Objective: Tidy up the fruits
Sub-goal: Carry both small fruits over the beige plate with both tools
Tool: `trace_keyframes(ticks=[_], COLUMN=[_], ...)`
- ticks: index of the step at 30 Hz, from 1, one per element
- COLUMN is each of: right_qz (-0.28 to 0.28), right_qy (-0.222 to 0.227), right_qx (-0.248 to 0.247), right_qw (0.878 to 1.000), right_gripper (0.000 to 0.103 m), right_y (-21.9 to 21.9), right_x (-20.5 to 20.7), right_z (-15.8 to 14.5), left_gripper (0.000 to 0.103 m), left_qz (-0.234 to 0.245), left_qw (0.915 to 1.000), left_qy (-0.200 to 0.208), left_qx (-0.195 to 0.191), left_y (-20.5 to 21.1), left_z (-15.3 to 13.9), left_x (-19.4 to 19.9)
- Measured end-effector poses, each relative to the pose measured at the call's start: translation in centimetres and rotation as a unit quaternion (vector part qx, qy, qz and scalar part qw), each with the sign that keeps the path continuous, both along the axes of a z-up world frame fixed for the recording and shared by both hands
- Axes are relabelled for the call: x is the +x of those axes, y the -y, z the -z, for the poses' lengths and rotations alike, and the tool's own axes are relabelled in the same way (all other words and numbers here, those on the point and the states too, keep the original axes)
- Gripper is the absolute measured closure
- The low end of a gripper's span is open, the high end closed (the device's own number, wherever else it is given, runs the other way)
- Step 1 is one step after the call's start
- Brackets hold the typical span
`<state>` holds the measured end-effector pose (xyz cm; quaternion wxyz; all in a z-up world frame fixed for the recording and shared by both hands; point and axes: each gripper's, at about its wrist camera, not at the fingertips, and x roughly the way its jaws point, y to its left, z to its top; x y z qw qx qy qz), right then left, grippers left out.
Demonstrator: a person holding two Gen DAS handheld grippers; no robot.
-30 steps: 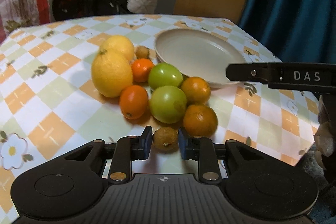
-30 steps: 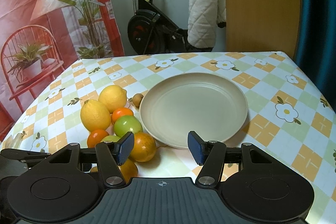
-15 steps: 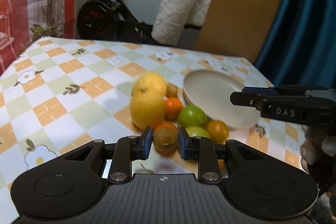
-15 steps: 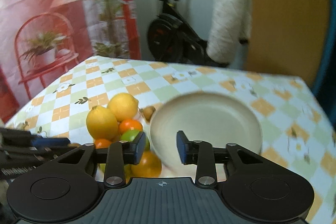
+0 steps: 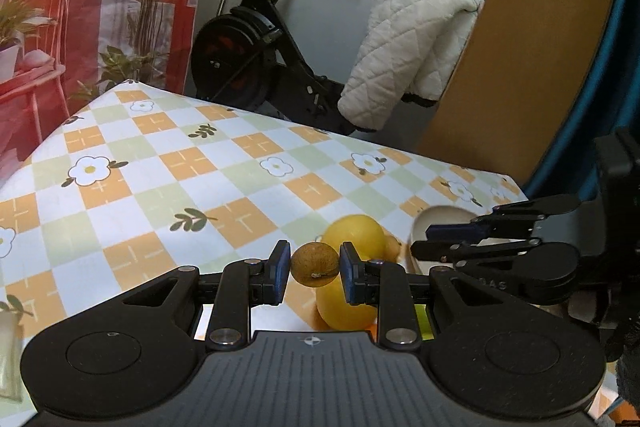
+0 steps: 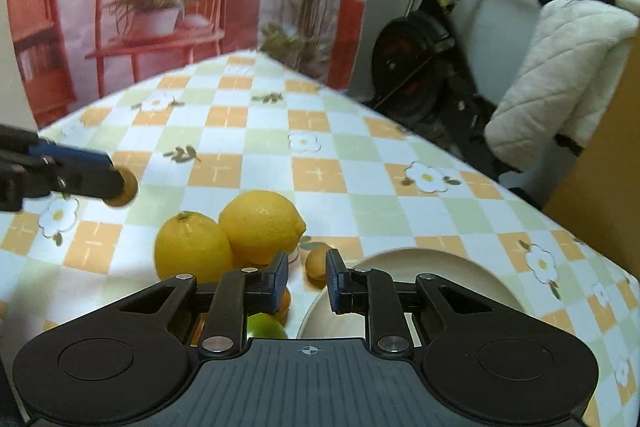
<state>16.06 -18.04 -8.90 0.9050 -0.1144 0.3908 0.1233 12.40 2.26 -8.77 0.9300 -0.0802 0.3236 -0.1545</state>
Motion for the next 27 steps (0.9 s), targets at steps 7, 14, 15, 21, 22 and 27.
trace_keyframes(ticks=[7, 14, 15, 21, 22, 27], right_qz=[-0.032, -0.067, -0.071, -0.087, -0.088, -0.091], right_qy=[-0.040, -0.065, -0.068, -0.086, -0.088, -0.092], right_qx=[-0.027, -0.058, -0.061, -0.072, -0.069, -0.070], right_qw=[0.998, 0.994, 0.993, 0.990, 0.990, 0.989], right_gripper=[0.084, 0.083, 0.083, 0.079, 0.079, 0.078], right_y=[0.1, -0.4, -0.4, -0.3, -0.2, -0.2], right_x=[2.5, 4.4, 4.6, 5.8, 5.9, 6.3], right_z=[1.3, 2.1, 2.2, 2.9, 3.0, 3.3], left_gripper=[0.075, 0.075, 0.075, 0.075, 0.075, 0.075], left_qz=[0.004, 0.002, 0.002, 0.008, 0.008, 0.008], left_qw=[1.0000, 0.9999, 0.9999, 0.9999, 0.9999, 0.9999], left_qy=[-0.002, -0.011, -0.011, -0.008, -0.008, -0.010], left_qx=[-0.002, -0.006, -0.006, -0.002, -0.001, 0.002], left_y=[0.0, 0.0, 0.0, 0.2, 0.2, 0.3], left_z=[0.9, 1.4, 1.4, 1.4, 1.4, 1.5], left_x=[1.0, 1.5, 1.4, 1.5, 1.5, 1.7])
